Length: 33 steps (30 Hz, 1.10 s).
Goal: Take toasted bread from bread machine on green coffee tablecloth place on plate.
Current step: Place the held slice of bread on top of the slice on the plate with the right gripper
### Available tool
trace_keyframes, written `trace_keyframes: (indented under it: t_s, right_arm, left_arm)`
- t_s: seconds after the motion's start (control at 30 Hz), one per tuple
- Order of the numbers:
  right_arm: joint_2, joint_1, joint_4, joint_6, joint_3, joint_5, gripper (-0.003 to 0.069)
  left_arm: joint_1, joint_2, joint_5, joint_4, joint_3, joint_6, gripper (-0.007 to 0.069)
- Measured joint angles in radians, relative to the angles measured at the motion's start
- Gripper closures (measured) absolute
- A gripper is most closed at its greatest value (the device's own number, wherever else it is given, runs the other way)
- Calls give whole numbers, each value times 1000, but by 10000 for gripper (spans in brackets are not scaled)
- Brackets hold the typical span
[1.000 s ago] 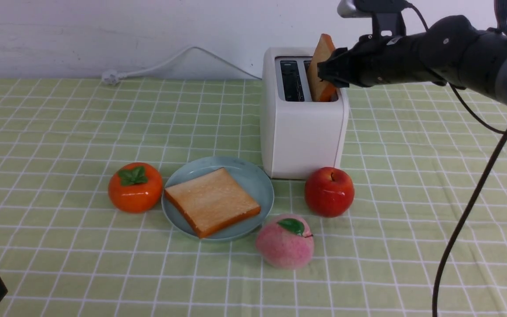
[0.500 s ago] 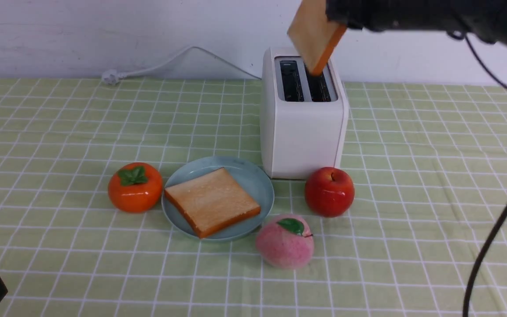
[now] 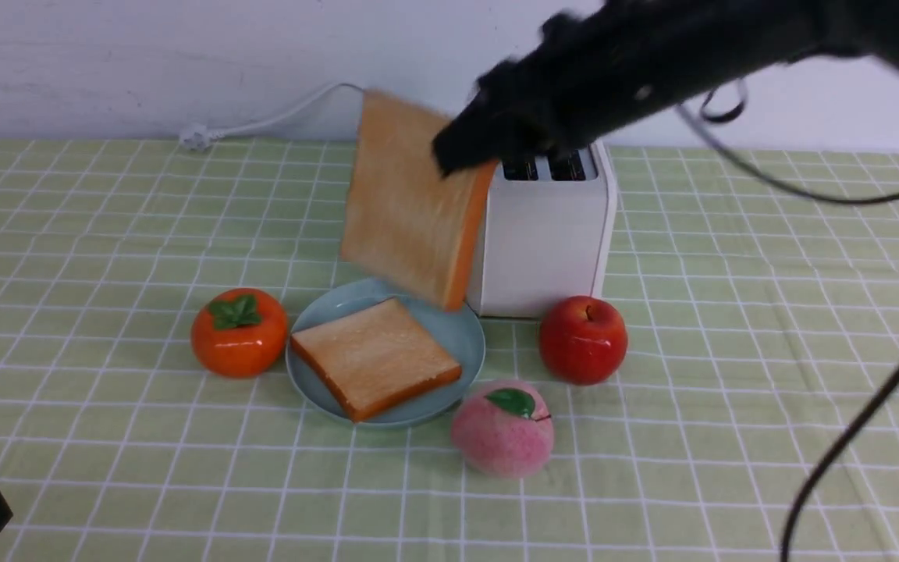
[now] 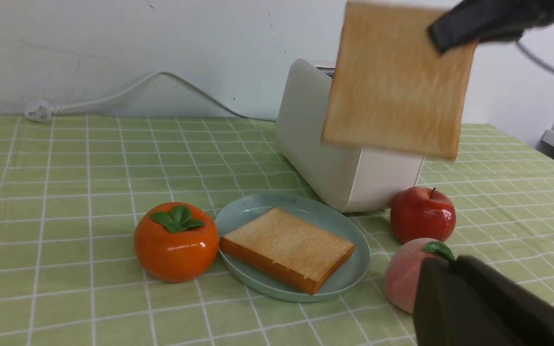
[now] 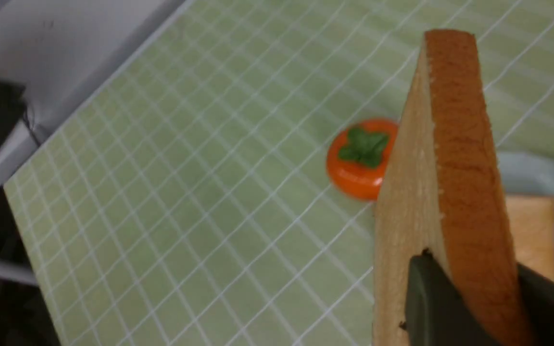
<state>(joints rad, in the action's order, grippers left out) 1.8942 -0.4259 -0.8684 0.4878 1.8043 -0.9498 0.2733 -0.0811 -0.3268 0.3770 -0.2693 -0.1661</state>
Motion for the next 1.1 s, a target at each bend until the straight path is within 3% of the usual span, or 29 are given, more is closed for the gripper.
trace_keyframes:
  t_s: [0.13, 0.43, 0.57, 0.6, 0.63, 0.73, 0.87, 1.03, 1.1]
  right_arm:
    - [108, -58, -11, -6, -17, 104, 540]
    - [226, -63, -55, -70, -17, 228, 540]
    - [244, -63, -55, -79, -17, 234, 469]
    - [248, -63, -38, -79, -17, 239, 415]
    - [250, -63, -35, -79, -17, 240, 407]
    - [252, -61, 13, -96, -17, 254, 242]
    - [232, -53, 74, -121, -17, 257, 154]
    - [160, -53, 179, -131, -17, 257, 167]
    - [84, -53, 257, -144, -17, 253, 205]
  left_arm:
    - [0, 0, 0, 0, 0, 0, 638]
    - [0, 0, 0, 0, 0, 0, 635]
    - [0, 0, 0, 0, 0, 0, 632]
    - [0, 0, 0, 3, 0, 0, 632]
    - [0, 0, 0, 3, 0, 0, 631]
    - [0, 0, 0, 8, 0, 0, 629]
    - [0, 0, 0, 10, 0, 0, 629]
    - [0, 0, 0, 10, 0, 0, 627]
    - [0, 0, 0, 10, 0, 0, 625]
